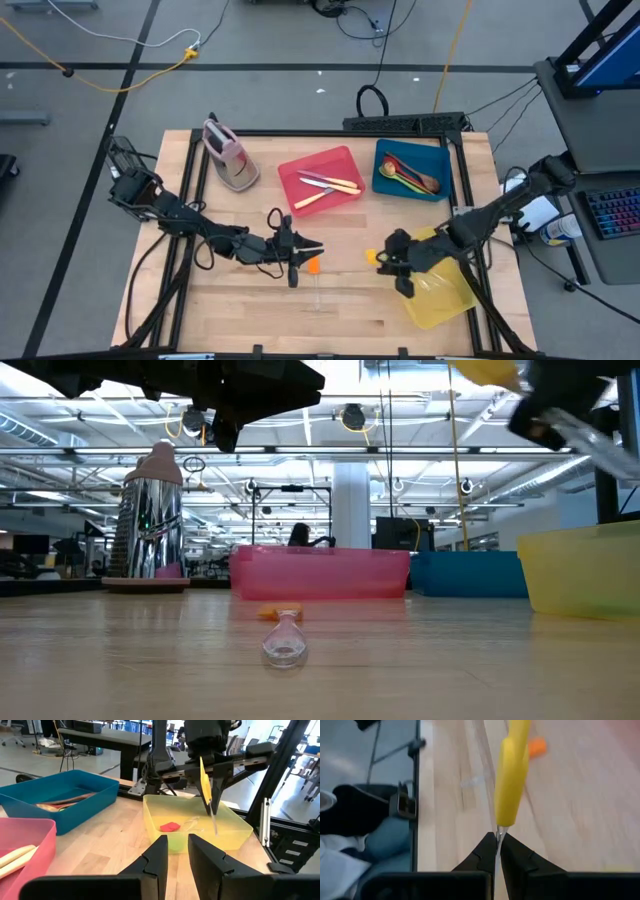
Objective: Pick & Place Kitchen Items
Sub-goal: Put the yellow spatula into the yellow bin, then put the orange spatula into the yellow bin
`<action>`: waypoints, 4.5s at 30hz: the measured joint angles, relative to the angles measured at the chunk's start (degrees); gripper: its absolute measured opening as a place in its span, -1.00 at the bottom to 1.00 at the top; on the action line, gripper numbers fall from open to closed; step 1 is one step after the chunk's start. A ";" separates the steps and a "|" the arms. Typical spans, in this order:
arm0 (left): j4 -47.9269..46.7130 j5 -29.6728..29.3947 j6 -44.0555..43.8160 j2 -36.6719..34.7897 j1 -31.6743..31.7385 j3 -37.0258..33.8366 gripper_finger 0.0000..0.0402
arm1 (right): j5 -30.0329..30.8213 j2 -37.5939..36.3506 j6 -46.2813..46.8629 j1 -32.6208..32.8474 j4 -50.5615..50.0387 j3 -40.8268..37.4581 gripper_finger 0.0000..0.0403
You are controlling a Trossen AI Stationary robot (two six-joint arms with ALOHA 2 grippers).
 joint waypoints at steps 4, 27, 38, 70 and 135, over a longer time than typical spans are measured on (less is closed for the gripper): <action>-0.02 0.01 -0.03 -0.02 0.00 0.02 -0.62 | -1.23 -2.53 6.39 3.13 -7.98 -0.01 -0.96; -0.04 -0.02 -0.05 -0.09 0.02 0.07 -0.62 | 0.01 -5.30 28.84 12.85 -25.81 -7.99 -0.96; -0.07 -0.02 -0.04 -0.11 0.01 0.07 -0.62 | -7.14 -5.44 33.31 12.83 -12.71 -19.18 -0.83; -1.05 -0.04 -2.62 -0.11 0.02 0.09 -0.62 | 17.48 -15.34 -10.83 12.64 17.85 -20.25 -0.69; -20.28 7.51 -33.96 14.91 2.62 0.15 -0.02 | 13.52 10.46 -28.74 -3.08 69.22 -24.73 -0.15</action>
